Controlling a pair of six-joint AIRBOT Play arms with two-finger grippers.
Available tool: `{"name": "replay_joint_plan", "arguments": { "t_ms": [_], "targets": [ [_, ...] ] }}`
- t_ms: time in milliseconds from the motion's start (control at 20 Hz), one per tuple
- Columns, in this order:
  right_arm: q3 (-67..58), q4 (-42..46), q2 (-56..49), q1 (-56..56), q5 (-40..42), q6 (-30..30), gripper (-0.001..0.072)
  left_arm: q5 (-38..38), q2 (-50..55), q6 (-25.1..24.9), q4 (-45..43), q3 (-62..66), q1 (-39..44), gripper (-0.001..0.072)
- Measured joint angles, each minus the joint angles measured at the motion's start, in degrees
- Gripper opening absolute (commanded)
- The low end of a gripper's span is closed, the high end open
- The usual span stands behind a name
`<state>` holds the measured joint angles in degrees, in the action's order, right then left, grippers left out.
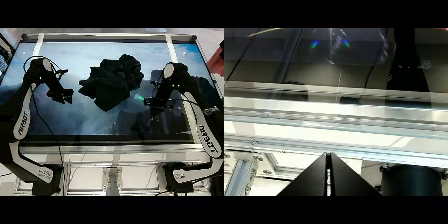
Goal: Fold the clothes and pants, and hang the long-sleeved shirts on hangers.
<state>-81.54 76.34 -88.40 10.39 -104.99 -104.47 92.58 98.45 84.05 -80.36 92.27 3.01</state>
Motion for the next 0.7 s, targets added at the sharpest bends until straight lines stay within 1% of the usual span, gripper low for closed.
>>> {"name": "replay_joint_plan", "arguments": {
  "t_ms": [500,700],
  "targets": [
    [-0.31,0.04,-0.07,-0.15,0.76,0.00,0.0029,0.02,0.00,-0.02,0.00,0.00,0.00,0.0414],
    [-2.27,0.24,-0.31,-1.25,12.74,0.22,0.0029,0.02,0.00,-0.02,0.00,0.00,0.00,0.0415]
  ]
}}
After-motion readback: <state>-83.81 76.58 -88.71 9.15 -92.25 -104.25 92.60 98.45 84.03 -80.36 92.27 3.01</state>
